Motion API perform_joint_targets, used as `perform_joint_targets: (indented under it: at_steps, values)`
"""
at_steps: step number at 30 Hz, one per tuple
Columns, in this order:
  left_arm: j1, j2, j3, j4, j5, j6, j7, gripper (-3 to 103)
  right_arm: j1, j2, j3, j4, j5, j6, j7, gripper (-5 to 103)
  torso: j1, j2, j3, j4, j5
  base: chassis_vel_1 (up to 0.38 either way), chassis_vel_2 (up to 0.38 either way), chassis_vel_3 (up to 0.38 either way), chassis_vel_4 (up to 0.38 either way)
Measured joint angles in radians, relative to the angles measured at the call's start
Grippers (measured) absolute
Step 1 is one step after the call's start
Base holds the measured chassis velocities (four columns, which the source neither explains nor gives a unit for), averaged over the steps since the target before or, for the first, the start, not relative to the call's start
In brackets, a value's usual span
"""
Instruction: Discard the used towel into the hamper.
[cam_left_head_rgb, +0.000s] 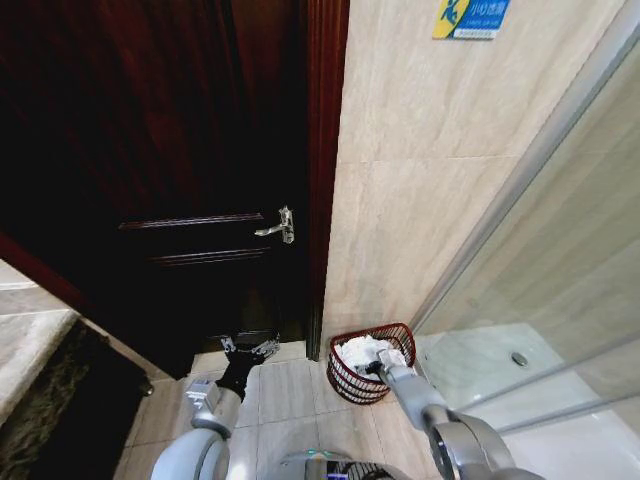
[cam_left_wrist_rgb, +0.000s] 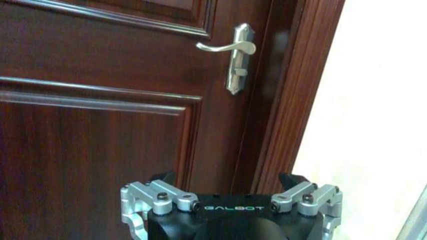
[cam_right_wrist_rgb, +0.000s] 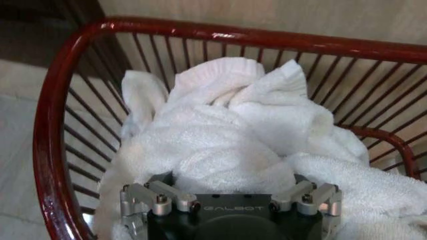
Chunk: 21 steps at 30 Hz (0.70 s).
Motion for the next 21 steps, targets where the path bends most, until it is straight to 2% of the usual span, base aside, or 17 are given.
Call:
perform_joint_targets:
  at_steps: [4,6,7,8,10,12,14,15,16,18,20,21]
  values:
    - [0.000,0.000,0.000,0.000,0.000,0.000,0.000,100,-0.049,-0.055,-0.033,0.129,0.102,0.067,-0.049,100,0.000,0.000,0.000,-0.0003,0.0000,0.000,0.000,0.000,0.000]
    - [0.000,0.000,0.000,0.000,0.000,0.000,0.000,100,-0.062,-0.070,-0.047,0.164,0.123,0.076,-0.052,100,0.000,0.000,0.000,-0.0004,-0.0001,0.000,0.000,0.000,0.000]
    - [0.000,0.000,0.000,0.000,0.000,0.000,0.000,100,-0.083,-0.097,-0.055,0.206,0.149,0.132,-0.070,100,0.000,0.000,0.000,-0.0005,-0.0006,0.000,0.000,0.000,0.000]
    - [0.000,0.000,0.000,0.000,0.000,0.000,0.000,100,-0.093,-0.108,-0.052,0.226,0.153,0.155,-0.080,100,0.000,0.000,0.000,-0.0005,-0.0006,0.000,0.000,0.000,0.000]
    - [0.000,0.000,0.000,0.000,0.000,0.000,0.000,100,-0.117,-0.127,-0.052,0.279,0.166,0.167,-0.084,100,0.000,0.000,0.000,-0.0003,0.0001,0.000,0.000,0.000,0.000]
    - [0.000,0.000,0.000,0.000,0.000,0.000,0.000,100,-0.206,-0.184,-0.082,0.454,0.241,0.143,-0.068,100,0.000,0.000,0.000,-0.0003,-0.0012,0.000,0.000,0.000,0.000]
    - [0.000,0.000,0.000,0.000,0.000,0.000,0.000,100,-0.233,-0.198,-0.087,0.501,0.255,0.132,-0.062,100,0.000,0.000,0.000,-0.0003,-0.0011,0.000,0.000,0.000,0.000]
    - [0.000,0.000,0.000,0.000,0.000,0.000,0.000,100,-0.324,-0.239,-0.095,0.654,0.300,0.090,-0.040,100,0.000,0.000,0.000,-0.0006,0.0003,0.000,0.000,0.000,0.000]
    - [0.000,0.000,0.000,0.000,0.000,0.000,0.000,100,-0.324,-0.239,-0.095,0.654,0.300,0.090,-0.040,100,0.000,0.000,0.000,-0.0006,0.0003,0.000,0.000,0.000,0.000]
    - [0.000,0.000,0.000,0.000,0.000,0.000,0.000,100,-0.411,-0.274,-0.093,0.813,0.358,0.046,-0.009,100,0.000,0.000,0.000,-0.0007,-0.0006,0.000,0.000,0.000,0.000]
    - [0.000,0.000,0.000,0.000,0.000,0.000,0.000,100,-0.542,-0.299,-0.047,1.024,0.416,-0.008,0.038,100,0.000,0.001,0.000,-0.0001,-0.0002,0.000,0.000,0.000,0.000]
    - [0.000,0.000,0.000,0.000,0.000,0.000,0.000,100,-0.542,-0.299,-0.047,1.024,0.416,-0.008,0.038,100,0.000,0.001,0.000,-0.0001,-0.0002,0.000,0.000,0.000,0.000]
